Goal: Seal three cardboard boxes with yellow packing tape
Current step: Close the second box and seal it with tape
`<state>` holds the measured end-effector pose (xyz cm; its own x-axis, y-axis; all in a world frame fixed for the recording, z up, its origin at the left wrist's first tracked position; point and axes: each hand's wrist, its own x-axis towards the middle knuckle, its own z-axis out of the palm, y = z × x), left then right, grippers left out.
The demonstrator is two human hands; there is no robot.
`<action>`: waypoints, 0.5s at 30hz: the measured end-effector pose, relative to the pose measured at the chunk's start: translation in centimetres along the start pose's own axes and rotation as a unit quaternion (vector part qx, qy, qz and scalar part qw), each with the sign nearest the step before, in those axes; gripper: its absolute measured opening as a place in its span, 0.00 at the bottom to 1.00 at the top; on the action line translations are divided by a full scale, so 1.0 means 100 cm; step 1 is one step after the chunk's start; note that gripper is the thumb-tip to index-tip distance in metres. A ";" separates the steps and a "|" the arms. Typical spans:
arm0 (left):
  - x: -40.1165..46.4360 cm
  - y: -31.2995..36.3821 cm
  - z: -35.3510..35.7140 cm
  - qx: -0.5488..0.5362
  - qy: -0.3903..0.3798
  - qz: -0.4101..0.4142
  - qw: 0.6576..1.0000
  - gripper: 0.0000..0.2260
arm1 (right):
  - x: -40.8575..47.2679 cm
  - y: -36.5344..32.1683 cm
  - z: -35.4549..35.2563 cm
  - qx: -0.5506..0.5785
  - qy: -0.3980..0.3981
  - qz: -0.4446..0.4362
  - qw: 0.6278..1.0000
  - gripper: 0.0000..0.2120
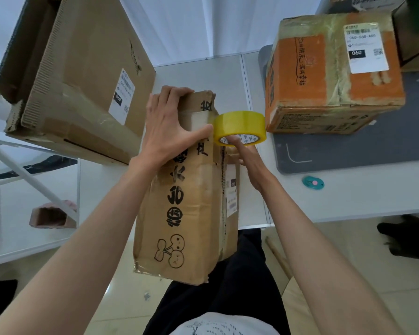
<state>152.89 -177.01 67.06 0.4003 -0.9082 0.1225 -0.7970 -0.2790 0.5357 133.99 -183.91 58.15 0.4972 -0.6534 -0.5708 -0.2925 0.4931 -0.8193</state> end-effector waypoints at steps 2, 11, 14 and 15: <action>-0.001 -0.005 0.000 -0.038 0.006 0.001 0.999 0.31 | -0.003 -0.005 -0.005 -0.011 0.036 0.002 0.999 0.33; -0.044 -0.058 0.041 -0.330 -0.052 -0.311 0.889 0.22 | -0.003 -0.048 0.019 -0.436 0.213 0.017 0.874 0.45; -0.059 -0.081 0.053 -0.352 -0.044 -0.380 0.854 0.20 | -0.001 -0.041 0.058 -0.499 0.198 0.014 0.843 0.48; -0.063 -0.085 0.056 -0.348 -0.028 -0.397 0.849 0.19 | -0.001 -0.038 0.068 -0.508 0.194 0.008 0.839 0.48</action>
<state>154.62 -170.61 57.07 0.6485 -0.5387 -0.5378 0.1818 -0.5765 0.7966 140.58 -181.77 61.67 0.2404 -0.8862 -0.3961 -0.9402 -0.1112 -0.3218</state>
